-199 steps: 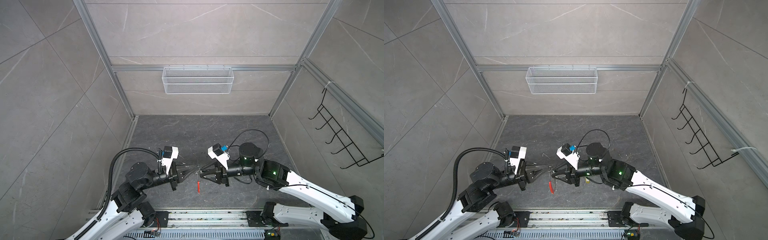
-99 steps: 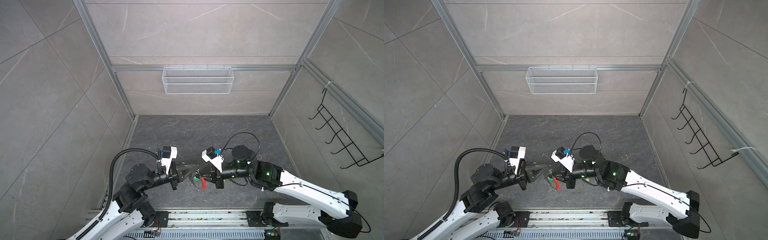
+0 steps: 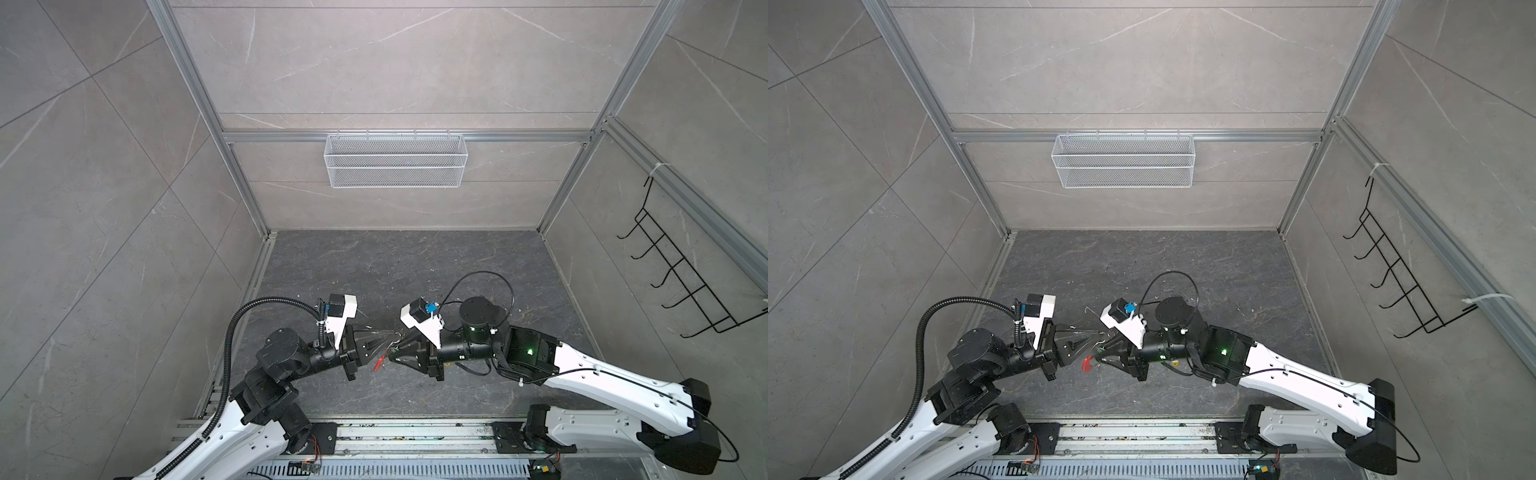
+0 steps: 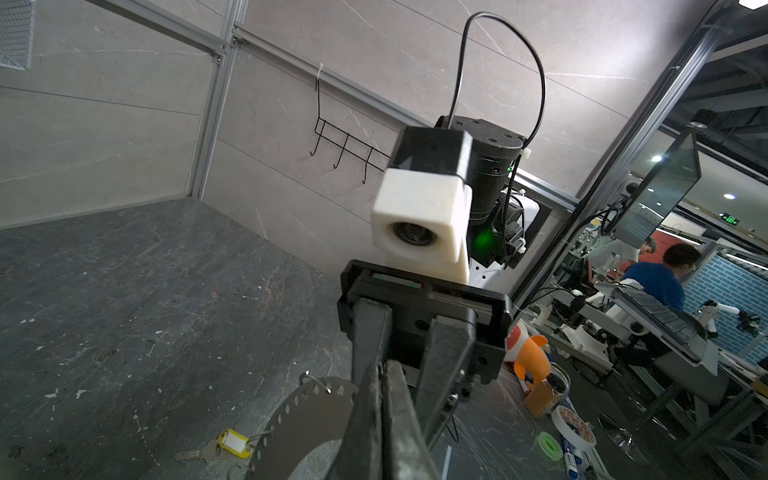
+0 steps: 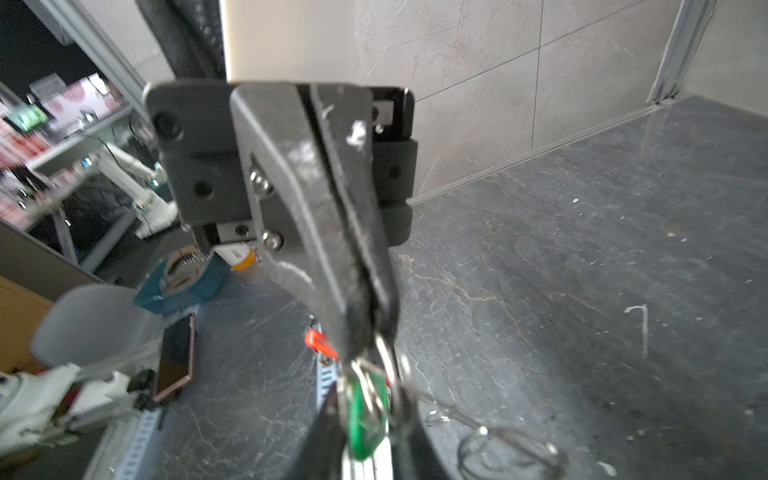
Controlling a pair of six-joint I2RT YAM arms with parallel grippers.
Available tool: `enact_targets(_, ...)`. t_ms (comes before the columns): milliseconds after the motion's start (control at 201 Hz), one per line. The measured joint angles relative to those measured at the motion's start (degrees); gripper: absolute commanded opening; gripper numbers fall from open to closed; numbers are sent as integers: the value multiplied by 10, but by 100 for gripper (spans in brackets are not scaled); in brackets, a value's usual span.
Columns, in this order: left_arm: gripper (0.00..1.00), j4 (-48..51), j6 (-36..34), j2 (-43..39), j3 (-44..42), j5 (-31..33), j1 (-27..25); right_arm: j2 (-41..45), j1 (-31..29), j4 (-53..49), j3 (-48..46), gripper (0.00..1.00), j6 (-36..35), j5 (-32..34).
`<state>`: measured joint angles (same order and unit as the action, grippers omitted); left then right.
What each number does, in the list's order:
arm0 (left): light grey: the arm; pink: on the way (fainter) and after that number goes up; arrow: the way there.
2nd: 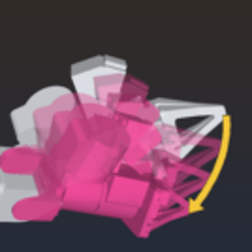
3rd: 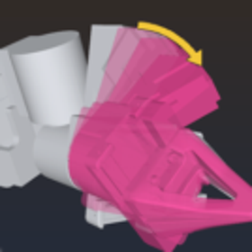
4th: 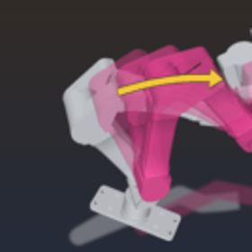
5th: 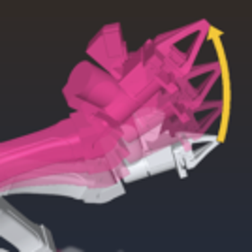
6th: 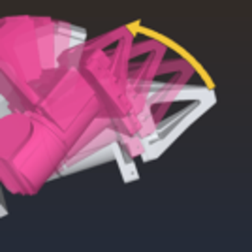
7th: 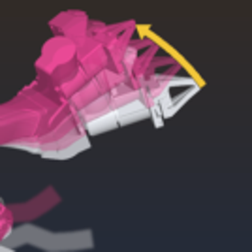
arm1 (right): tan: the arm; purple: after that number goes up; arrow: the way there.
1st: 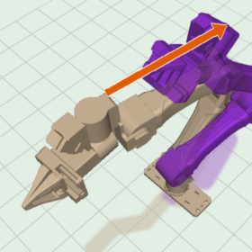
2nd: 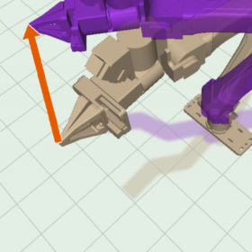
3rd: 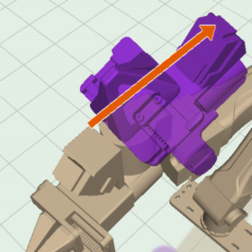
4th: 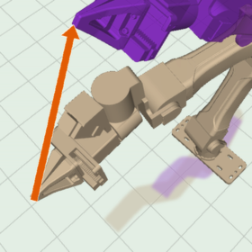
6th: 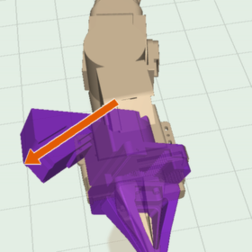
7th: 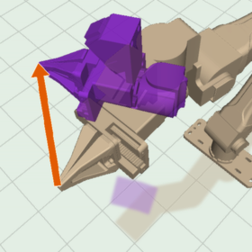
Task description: Remove the keys from the keyring
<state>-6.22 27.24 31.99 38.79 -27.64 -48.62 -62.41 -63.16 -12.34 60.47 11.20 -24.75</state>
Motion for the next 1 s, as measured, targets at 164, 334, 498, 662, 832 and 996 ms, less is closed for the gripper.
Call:
enact_targets(164, 0, 6, -1, -3, 4, -11, 0, 55, 0, -28, 0, 44, -4, 2)
enact_targets(334, 0, 5, -1, -4, 5, -20, 0, 88, 0, -32, 14, 44, -4, 21)
enact_targets(498, 0, -1, -1, -4, 5, -30, 0, 56, 0, -15, 31, 41, 0, 34)
enact_targets(662, 0, -3, -1, -7, 5, -30, 0, 25, 0, -8, 31, 35, 10, 31)
enact_targets(832, 0, -4, -1, -8, 5, -30, 0, 21, 0, 12, 28, 22, 22, 16)
enact_targets(996, 0, -9, -1, -8, 5, -31, 0, 21, 0, 27, 28, 1, 33, 10)
